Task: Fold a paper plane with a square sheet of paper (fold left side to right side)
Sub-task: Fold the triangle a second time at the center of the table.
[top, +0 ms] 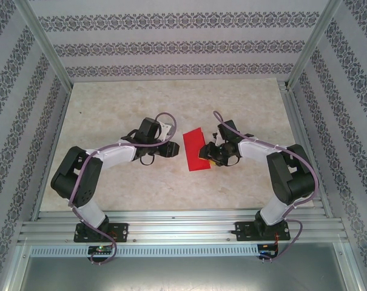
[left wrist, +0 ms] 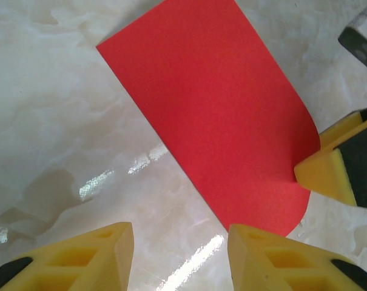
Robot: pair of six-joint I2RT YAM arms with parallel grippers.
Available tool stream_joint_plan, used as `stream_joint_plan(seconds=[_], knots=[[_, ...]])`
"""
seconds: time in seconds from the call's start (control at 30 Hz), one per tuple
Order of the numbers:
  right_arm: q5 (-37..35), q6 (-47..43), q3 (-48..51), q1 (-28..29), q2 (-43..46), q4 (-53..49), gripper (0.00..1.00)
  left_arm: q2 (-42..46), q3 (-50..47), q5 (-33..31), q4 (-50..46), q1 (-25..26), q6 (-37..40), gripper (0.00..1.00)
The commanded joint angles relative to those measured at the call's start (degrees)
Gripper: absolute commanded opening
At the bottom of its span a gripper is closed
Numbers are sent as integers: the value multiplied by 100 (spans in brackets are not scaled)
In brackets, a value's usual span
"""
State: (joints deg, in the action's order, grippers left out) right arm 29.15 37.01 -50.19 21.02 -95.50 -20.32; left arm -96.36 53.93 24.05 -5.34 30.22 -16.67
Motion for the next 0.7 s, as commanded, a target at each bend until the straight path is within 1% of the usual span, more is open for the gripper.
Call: stream_joint_plan(seconds=[0.0, 0.1, 0.2, 0.3, 0.4, 0.5, 0.67], knots=[[356, 80, 8, -72, 127, 371, 48, 316, -103, 14, 306, 205, 460, 47], [316, -100, -91, -105, 130, 165, 49, 430, -144, -33, 227, 375, 681, 47], [396, -99, -85, -132, 113, 154, 47, 485, -137, -18, 154, 589, 870, 47], [460, -26, -96, -152, 76, 58, 42, 467, -78, 26, 147, 860, 1010, 49], [544, 133, -78, -209, 85, 73, 35, 354, 17, 29, 125, 1173, 1111, 51], [649, 235, -141, -284, 82, -10, 32, 137, 164, -163, 3, 1475, 1230, 53], [713, 248, -324, -343, 28, -215, 32, -278, 410, -476, -73, 1806, 1272, 54]])
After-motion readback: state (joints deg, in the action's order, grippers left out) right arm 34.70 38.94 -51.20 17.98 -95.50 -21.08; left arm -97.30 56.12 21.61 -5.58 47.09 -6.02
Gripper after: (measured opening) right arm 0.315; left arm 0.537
